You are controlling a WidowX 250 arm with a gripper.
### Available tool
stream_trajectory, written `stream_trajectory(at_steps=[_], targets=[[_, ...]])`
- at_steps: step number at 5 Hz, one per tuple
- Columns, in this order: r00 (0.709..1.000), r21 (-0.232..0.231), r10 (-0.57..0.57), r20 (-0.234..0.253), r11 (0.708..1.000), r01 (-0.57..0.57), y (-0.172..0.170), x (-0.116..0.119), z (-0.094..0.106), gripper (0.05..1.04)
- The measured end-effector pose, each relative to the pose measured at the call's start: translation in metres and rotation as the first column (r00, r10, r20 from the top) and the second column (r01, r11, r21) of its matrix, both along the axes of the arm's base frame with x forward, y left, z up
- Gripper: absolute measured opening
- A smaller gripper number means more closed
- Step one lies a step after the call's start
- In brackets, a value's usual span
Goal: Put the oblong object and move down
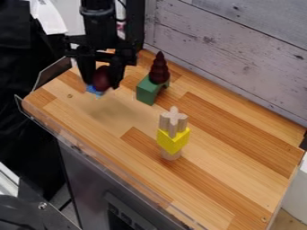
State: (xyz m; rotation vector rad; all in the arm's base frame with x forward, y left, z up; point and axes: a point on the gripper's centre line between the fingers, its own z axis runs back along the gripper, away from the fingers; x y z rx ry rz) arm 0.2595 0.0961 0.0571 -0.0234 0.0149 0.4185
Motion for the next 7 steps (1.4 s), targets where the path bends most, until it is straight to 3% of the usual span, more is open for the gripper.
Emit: stream_trajectory(at_steps=[1,3,5,6,7], targets=[[0.998,0.001,-0.057,-0.012,0.998,0.057,-0.015,0.014,-0.009,0.597],[0.999,-0.025,0.026,-0.037,0.999,-0.027,-0.013,0.015,-0.050,0.597],[0.997,-0.017,0.071,-0.038,0.997,-0.072,-0.006,0.026,-0.055,0.596],[0.996,-0.019,0.078,-0.045,0.997,-0.079,-0.007,0.025,-0.057,0.674],[0.995,-0.031,0.087,-0.050,0.996,-0.089,-0.009,0.023,-0.058,0.950]])
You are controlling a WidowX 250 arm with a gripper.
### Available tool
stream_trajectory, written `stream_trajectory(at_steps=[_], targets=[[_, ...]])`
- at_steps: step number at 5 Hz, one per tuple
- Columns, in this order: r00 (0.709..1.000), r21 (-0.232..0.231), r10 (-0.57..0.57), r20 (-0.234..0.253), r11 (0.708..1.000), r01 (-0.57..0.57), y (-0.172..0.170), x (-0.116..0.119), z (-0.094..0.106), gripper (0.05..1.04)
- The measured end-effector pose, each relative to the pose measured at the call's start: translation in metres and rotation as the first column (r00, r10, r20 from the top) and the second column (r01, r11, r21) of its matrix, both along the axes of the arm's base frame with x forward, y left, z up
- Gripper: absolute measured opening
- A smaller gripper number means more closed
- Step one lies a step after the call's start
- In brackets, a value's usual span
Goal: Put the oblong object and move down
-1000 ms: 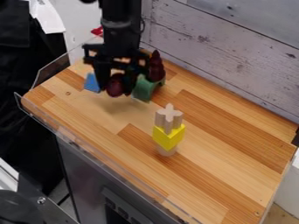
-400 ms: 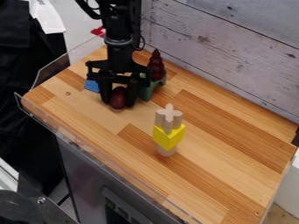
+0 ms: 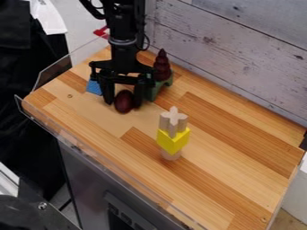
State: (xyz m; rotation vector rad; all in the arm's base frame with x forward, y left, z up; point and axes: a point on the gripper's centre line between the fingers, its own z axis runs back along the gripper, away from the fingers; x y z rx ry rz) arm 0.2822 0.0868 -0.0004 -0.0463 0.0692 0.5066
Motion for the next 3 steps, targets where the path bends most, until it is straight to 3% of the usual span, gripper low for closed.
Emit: stream_trajectory(at_steps=[2,3], targets=[[1.000,-0.031,-0.017,-0.012,0.999,0.017,-0.003,-0.016,0.006,0.996],[0.998,0.003,-0.037,0.048,0.999,0.037,-0.001,-0.019,0.041,0.996]])
